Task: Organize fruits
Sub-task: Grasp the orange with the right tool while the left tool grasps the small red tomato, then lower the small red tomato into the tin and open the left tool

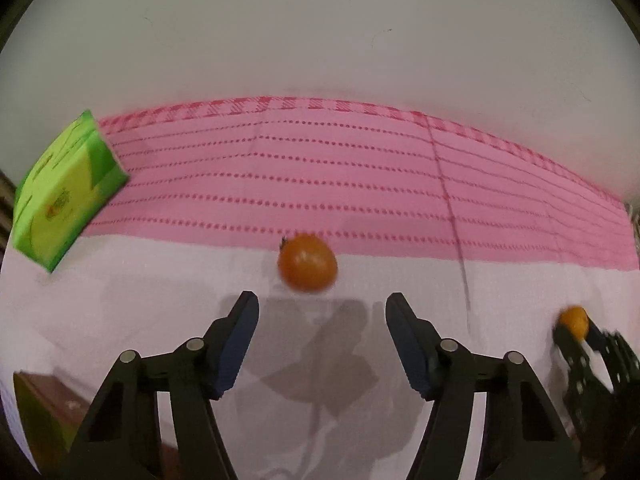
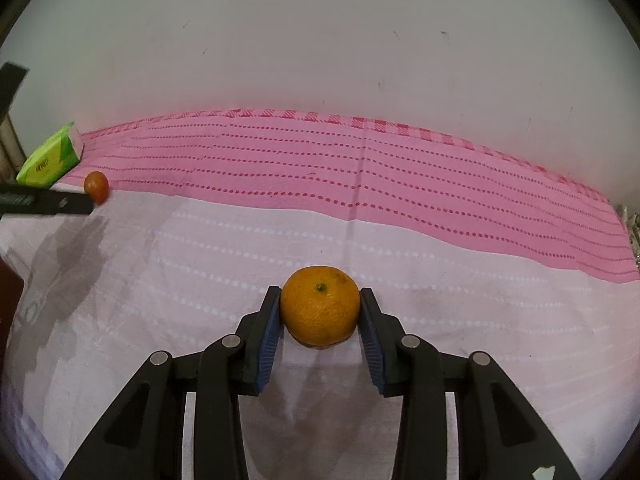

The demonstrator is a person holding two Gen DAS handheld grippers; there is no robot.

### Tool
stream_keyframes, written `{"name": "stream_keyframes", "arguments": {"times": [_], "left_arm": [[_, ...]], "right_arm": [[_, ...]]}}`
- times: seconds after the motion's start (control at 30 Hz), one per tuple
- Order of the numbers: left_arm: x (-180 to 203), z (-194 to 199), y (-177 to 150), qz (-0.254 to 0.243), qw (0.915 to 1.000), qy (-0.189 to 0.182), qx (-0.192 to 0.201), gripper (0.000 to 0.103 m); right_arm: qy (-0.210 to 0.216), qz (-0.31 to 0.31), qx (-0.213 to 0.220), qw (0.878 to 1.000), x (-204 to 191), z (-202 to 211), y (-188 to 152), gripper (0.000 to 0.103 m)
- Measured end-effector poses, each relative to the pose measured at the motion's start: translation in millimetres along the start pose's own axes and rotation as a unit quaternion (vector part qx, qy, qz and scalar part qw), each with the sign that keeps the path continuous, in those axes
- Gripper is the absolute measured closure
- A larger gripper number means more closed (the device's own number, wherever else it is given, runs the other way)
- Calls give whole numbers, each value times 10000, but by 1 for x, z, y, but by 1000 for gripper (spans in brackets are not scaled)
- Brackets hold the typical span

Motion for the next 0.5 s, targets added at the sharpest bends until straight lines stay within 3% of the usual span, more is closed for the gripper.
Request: {"name": "stream_keyframes", "arguments": {"times": [0.13,0.2,0.27,0.5], "left_arm": [[4,-20,10,-3,9998,105,-155,44],[4,-21,12,-49,9997,234,14,52],[6,-20,12,-104,9998,161,30,69],[3,6,-13,-391,9982,387,256,69]], "right_arm": [[14,-12,2,10000,-2,0,0,67],[14,-11,1,10000,-3,-1,0,67],[28,-19,5,10000,-3,0,0,67],[19,-16,10,10000,0,0,-1,67]]}}
Point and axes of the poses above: each gripper's, at about its wrist camera, not at the fingertips, and z roughly against the way its jaws point, x to its right, y to its top, the point moved 4 cm from there along -z, roughly the way its jaws point, and after that the axes turned 13 degrees about y, right-handed, at the moved point
